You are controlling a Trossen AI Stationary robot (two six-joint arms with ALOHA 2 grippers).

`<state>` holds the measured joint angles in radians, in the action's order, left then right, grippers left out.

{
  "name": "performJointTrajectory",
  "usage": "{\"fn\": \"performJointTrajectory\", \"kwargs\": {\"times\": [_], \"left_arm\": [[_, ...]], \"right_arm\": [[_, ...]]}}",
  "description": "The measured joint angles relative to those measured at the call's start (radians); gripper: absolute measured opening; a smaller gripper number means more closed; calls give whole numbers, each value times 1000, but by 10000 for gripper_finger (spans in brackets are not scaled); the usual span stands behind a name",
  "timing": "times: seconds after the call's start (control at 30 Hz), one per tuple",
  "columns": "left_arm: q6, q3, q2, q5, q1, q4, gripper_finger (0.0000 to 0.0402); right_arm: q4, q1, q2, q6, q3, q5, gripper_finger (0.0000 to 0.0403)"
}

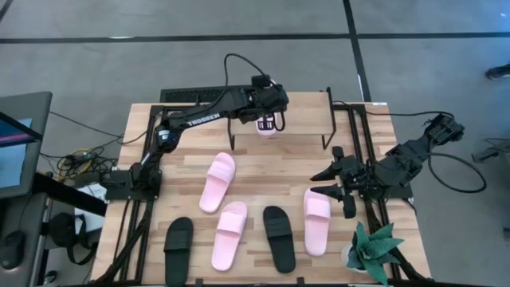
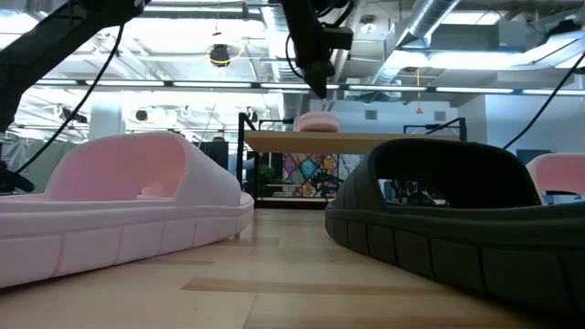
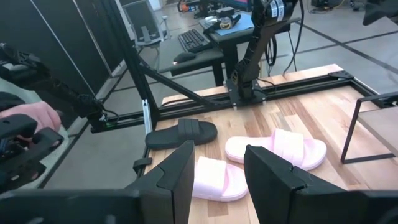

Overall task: Pick and place slides into the shelf
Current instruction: Put the top pink slide on the shelf

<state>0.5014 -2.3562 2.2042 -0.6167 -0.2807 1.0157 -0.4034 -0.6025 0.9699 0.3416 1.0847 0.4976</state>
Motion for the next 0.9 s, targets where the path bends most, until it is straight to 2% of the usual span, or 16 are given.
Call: {"fn": "performJointTrajectory", "kwargs": {"times": [0.27, 0.5, 0.7, 0.9], "left_arm": [[-3, 1, -27, -31, 41, 31, 139], [-83, 1, -107, -34, 103, 80, 139], [-240, 0, -216, -27, 173, 241, 139], [-418, 0, -328, 60, 282, 406, 139]], "right_arm": [[0, 0, 0, 0, 0, 0, 127], [-1, 4, 0, 5, -1, -1, 127], [-4, 18, 0, 2, -1, -1, 127], [-35, 23, 0, -1, -1, -1, 127]]}}
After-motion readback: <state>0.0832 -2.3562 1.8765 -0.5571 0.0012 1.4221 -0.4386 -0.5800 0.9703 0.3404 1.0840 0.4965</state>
